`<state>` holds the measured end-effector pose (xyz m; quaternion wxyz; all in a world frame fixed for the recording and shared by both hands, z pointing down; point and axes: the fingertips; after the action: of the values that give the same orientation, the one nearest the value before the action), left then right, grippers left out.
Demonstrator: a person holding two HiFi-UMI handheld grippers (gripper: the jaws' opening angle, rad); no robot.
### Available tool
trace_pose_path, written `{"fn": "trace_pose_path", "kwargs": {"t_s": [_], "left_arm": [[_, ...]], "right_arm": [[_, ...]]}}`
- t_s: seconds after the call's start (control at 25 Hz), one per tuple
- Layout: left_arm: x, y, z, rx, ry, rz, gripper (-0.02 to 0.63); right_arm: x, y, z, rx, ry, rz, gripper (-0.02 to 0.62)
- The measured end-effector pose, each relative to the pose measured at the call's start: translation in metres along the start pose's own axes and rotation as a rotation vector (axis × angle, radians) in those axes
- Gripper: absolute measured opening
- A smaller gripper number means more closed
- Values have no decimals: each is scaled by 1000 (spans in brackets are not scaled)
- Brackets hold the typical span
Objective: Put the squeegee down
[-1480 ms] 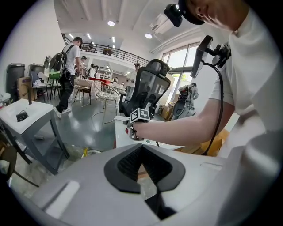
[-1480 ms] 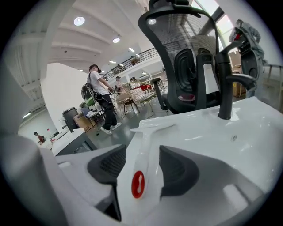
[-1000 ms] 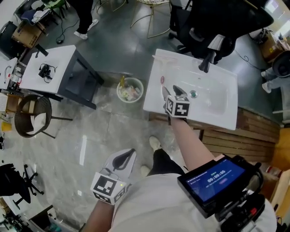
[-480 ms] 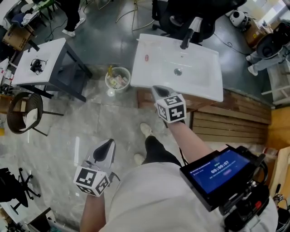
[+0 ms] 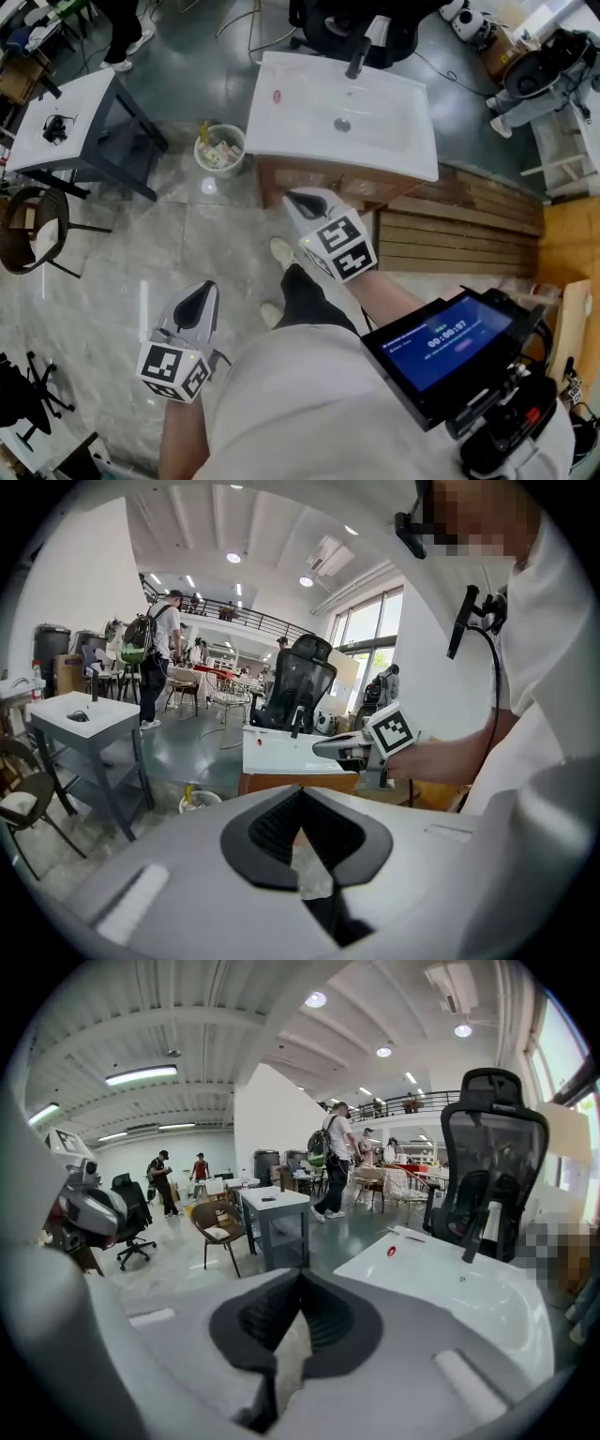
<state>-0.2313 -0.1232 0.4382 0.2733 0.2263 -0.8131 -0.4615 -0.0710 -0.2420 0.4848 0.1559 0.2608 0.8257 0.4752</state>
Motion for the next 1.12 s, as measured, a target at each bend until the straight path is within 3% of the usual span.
{"fn": "trace_pose_path", "kwargs": {"t_s": [0.48,1.12], "left_arm": [[-6,3,16,-17,5,-7,5],[-7,13,32,-21,-2,8,5]], "right_arm": [[46,-8,32,0,-38,142,2],[84,-23,43,-13,-71,252,2]]}}
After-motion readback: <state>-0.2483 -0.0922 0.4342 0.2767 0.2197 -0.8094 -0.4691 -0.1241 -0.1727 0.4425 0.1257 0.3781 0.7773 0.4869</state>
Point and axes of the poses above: the fingertips, and each gripper's own axes: z backward along the fingers, x to its left, y out of its underside
